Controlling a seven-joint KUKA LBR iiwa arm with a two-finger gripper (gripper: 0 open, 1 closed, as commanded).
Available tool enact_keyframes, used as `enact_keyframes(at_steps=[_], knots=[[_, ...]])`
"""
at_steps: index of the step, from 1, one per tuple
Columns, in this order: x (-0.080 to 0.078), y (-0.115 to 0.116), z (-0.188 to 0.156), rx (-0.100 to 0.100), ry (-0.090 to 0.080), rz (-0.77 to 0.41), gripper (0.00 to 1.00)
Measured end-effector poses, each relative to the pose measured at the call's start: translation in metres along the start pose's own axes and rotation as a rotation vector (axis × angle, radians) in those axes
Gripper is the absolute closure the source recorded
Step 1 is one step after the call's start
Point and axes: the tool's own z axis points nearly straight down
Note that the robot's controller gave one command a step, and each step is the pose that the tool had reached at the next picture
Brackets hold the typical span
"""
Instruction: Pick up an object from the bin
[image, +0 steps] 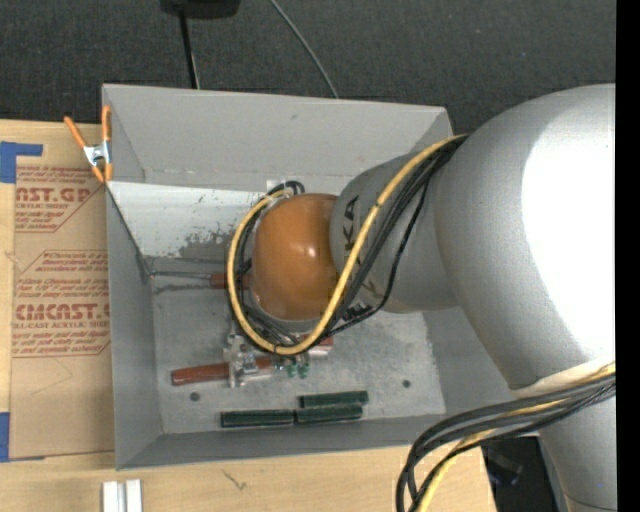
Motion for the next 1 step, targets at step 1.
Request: enact_keyframes(at_steps=[1], knots=[[0.0028,-0.0007,-0.0161,0.005,0.016,0.000,1.00]])
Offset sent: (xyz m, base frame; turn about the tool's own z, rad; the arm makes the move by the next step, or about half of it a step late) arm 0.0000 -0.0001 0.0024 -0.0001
